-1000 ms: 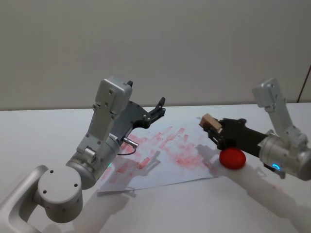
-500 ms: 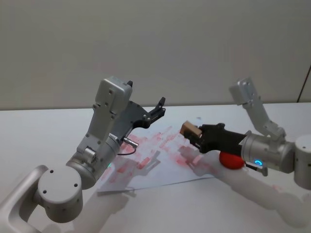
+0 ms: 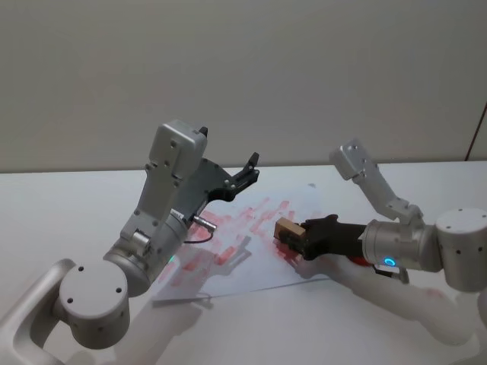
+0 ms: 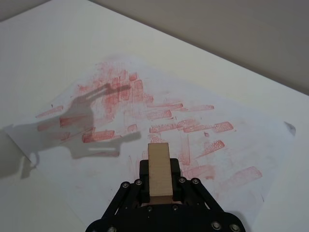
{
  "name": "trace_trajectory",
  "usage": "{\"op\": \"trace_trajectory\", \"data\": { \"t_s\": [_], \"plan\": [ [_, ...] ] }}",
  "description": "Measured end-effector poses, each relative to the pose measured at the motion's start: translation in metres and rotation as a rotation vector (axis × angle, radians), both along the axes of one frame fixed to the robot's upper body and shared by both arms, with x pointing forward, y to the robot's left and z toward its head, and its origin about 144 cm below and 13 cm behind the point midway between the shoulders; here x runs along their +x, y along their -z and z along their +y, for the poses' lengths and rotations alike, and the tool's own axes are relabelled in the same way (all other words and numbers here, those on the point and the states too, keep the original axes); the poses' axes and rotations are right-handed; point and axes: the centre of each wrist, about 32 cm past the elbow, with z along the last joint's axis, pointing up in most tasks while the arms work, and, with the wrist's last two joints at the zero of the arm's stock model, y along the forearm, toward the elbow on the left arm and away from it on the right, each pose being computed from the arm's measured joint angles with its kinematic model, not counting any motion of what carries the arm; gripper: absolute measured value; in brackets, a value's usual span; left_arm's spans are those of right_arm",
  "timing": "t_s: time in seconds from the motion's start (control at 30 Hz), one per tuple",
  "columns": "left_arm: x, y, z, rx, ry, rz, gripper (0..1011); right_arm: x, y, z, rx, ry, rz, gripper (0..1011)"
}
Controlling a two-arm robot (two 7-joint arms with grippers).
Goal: Use the one hand to pick up the stamp and affix it onto the A4 paper.
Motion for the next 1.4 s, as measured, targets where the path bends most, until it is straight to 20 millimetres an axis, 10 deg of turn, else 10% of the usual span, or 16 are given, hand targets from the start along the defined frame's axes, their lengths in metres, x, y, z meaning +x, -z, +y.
{"op": "trace_trajectory", "data": {
  "t_s": [1.4],
  "plan": [
    [0.000, 0.000, 0.000, 0.000, 0.000, 0.000, 1001, -0.008, -0.011, -0.010, 0.007, 0.085, -0.113, 218]
  ]
}}
